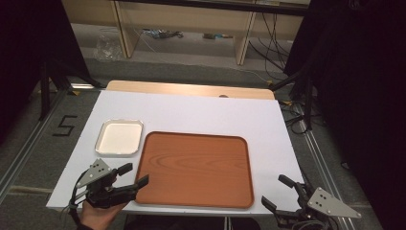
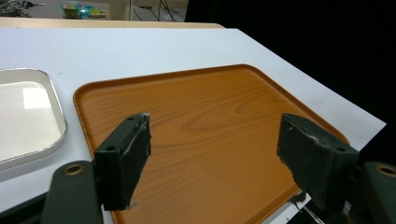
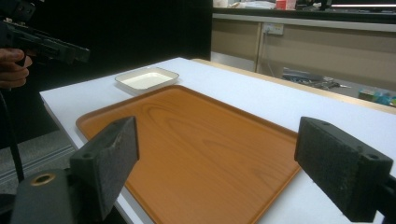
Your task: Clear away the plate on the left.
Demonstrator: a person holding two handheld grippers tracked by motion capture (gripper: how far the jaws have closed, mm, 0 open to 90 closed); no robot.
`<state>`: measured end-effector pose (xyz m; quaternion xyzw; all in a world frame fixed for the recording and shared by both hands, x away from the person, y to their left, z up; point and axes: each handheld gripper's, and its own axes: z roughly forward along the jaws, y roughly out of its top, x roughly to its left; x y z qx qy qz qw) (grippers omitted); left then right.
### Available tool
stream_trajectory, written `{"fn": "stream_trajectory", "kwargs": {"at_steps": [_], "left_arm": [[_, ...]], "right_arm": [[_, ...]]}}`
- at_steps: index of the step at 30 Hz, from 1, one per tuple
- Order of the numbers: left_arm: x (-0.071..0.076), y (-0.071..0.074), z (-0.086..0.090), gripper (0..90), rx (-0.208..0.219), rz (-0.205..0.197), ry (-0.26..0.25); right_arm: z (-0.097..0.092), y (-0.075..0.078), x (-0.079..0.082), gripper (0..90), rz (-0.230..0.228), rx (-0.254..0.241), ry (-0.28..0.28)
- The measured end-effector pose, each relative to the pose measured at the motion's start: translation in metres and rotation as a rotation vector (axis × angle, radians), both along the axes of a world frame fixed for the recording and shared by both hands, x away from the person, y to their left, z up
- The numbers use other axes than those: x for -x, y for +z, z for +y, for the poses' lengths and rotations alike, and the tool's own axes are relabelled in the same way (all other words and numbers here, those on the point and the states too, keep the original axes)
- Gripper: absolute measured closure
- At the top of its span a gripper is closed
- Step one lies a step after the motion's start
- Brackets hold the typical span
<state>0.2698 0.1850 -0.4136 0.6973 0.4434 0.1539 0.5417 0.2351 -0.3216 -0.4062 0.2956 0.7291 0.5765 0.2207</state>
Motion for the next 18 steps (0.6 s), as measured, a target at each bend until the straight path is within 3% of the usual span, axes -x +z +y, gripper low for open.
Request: {"fn": "stream_trajectory", "kwargs": {"at_steps": [18], "left_arm": [[-0.002, -0.0012, 0.0005, 26.3, -0.017, 0.018, 0.007]], "right_arm": [[0.0007, -0.0004, -0.0007, 14.8, 0.004, 0.003, 0.001]]}}
